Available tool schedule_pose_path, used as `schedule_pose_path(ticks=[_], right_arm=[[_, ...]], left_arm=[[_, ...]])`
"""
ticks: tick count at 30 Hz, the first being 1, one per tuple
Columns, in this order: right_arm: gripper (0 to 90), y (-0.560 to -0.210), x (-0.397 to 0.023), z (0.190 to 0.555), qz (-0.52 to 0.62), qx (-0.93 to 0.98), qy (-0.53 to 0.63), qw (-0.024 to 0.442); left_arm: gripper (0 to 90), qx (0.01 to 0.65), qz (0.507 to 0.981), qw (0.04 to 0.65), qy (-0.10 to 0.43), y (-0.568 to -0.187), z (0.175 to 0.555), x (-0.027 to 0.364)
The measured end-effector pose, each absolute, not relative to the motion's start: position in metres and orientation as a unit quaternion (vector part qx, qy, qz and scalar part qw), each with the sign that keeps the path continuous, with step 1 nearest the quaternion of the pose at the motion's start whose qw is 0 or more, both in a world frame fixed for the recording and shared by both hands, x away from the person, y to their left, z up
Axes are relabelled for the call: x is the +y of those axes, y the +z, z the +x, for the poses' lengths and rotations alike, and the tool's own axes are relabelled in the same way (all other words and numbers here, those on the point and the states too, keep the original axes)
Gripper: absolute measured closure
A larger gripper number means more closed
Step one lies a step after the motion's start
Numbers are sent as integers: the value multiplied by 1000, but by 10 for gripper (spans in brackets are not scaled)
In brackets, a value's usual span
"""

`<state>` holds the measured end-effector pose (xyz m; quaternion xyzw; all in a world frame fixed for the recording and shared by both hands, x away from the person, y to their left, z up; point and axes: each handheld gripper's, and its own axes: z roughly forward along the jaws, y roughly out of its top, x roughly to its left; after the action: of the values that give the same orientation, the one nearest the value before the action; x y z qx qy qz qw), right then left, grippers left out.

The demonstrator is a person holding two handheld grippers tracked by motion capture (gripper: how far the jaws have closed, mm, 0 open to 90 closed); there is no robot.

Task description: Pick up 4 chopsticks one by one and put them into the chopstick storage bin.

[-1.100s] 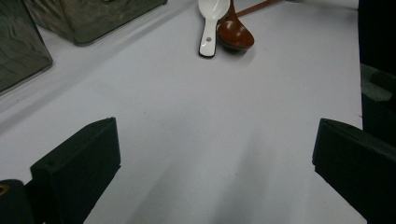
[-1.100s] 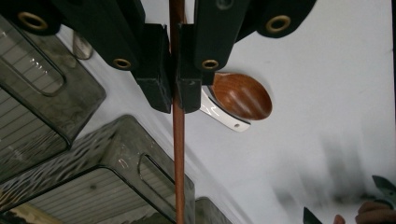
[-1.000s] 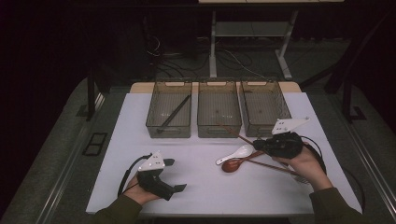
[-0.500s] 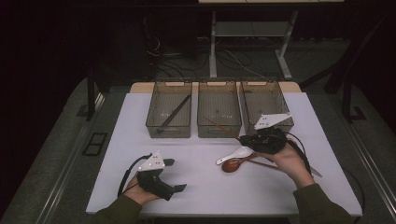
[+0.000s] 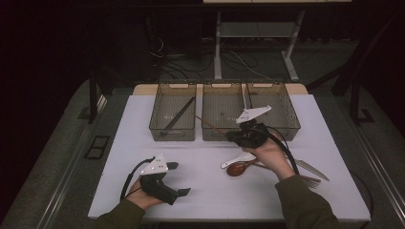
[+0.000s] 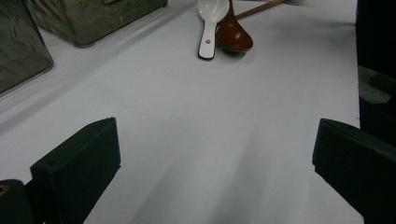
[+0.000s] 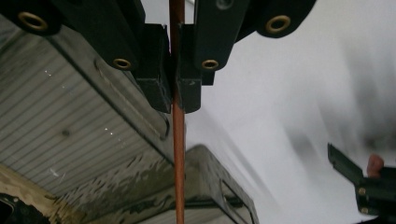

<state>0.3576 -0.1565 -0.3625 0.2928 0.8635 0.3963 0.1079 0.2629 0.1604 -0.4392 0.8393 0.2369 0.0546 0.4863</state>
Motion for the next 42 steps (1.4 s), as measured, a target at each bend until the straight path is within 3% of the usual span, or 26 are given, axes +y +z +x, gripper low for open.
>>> schedule_pose_path(ticks=[22, 42], right_arm=[[844, -336, -76, 423, 323, 853, 388, 134], [844, -354, 15, 474, 327, 845, 404, 127]], left_arm=[[6, 230, 836, 495, 56, -439, 265, 160], [6, 225, 836, 499, 49, -438, 264, 158]])
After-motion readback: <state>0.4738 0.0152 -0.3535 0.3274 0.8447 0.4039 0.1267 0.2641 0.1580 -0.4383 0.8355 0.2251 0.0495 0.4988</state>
